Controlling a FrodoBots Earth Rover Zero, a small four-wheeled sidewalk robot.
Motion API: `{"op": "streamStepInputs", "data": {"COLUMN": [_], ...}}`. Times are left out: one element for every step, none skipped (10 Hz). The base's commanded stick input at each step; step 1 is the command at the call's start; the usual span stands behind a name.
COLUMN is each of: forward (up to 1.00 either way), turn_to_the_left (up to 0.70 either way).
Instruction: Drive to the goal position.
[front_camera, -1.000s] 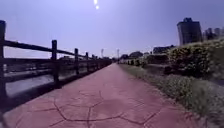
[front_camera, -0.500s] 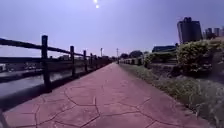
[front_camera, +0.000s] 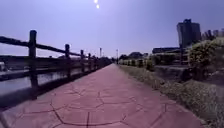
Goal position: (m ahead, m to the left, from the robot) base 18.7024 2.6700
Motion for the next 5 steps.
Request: {"op": "streamStepInputs", "data": {"forward": [0.69,0.28,0.00,0.00,0.00], "turn_to_the_left": [0.01,0.00,0.00,0.00,0.00]}}
